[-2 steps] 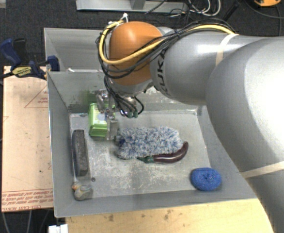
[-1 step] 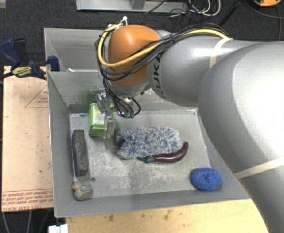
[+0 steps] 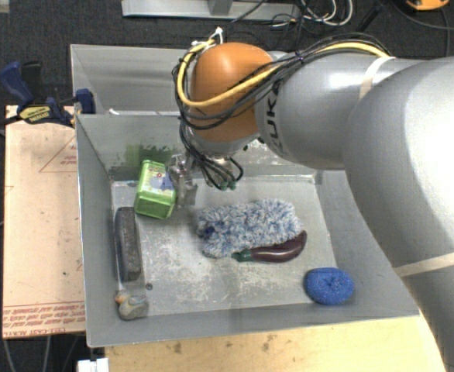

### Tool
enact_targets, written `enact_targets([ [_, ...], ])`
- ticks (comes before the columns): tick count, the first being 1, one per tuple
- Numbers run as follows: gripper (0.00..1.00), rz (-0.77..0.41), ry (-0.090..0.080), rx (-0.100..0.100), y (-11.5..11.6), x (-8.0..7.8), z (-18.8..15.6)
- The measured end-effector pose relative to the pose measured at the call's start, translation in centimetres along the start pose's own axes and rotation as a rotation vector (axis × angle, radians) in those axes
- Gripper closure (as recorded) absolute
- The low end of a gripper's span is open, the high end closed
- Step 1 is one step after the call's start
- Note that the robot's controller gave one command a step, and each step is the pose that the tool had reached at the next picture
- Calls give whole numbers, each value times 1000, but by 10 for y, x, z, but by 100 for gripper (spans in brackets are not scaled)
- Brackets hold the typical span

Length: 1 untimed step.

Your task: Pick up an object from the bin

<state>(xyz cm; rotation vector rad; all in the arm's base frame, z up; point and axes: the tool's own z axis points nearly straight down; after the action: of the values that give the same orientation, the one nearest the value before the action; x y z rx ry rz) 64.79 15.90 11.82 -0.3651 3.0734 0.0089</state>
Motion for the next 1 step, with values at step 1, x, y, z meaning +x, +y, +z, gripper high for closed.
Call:
enact_targets([
  [1,0,2,17,-3,1,6,10],
])
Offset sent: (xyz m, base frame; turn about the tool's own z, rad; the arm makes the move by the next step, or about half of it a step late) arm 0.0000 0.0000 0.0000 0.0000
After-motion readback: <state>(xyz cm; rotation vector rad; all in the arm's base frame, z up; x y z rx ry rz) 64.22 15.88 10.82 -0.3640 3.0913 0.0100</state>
